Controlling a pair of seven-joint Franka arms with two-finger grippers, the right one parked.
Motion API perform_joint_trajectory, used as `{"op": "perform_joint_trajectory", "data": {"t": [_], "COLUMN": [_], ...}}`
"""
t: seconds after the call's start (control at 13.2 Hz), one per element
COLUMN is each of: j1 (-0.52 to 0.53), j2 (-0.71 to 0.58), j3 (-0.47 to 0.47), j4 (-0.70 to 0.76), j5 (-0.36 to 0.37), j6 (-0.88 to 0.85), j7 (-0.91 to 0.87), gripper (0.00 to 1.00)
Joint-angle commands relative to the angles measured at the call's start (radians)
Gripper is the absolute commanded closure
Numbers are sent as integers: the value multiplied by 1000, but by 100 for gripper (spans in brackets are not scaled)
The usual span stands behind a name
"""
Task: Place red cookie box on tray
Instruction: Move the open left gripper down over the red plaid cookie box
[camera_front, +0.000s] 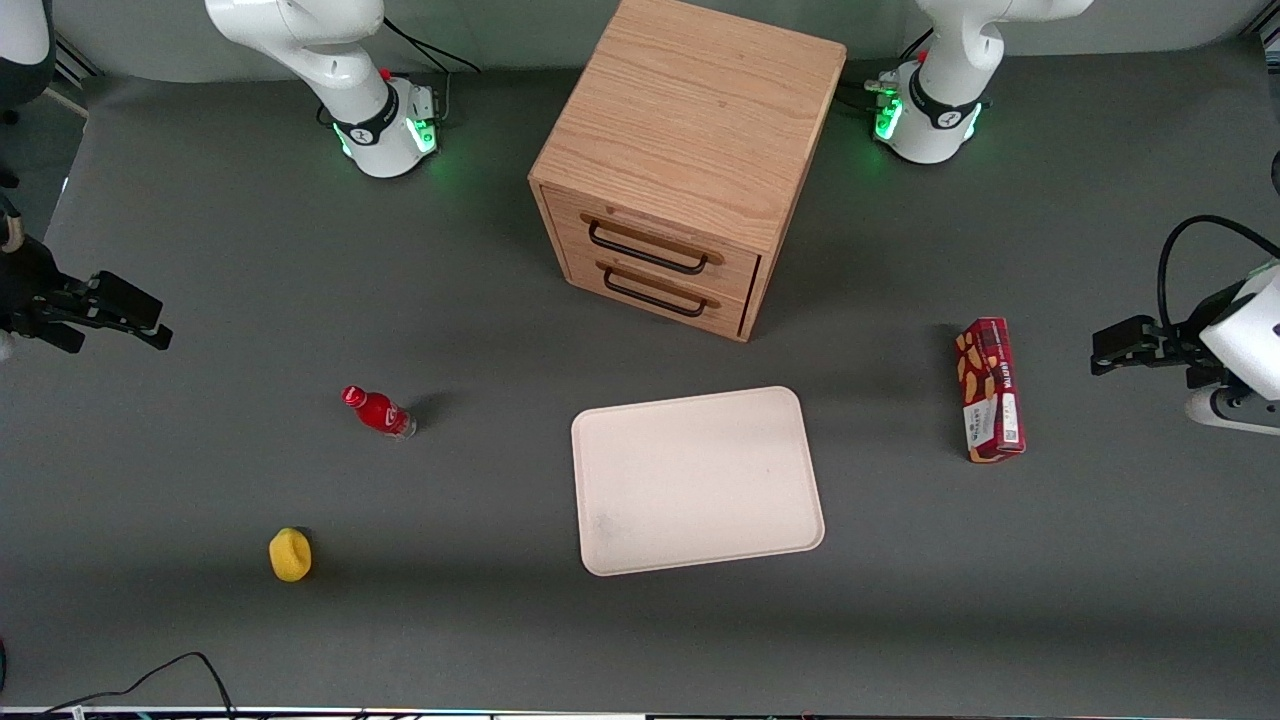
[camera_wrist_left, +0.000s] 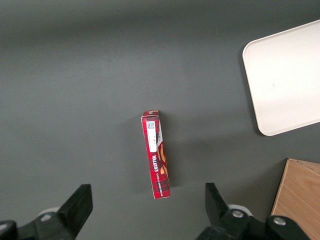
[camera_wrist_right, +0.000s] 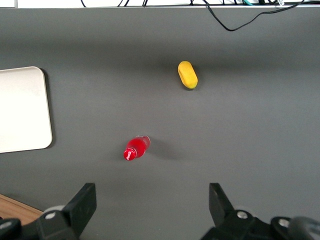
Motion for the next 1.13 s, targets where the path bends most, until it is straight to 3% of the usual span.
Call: {"op": "perform_joint_trajectory", "data": {"t": [0.0, 1.06], "j1": [-1, 1], "j2": [-12, 51], "j3": [1, 1], "j4": [-7, -24], "j5": [5, 2], "j6": [-11, -25], "j7": [-1, 12], "gripper": [0, 0]}}
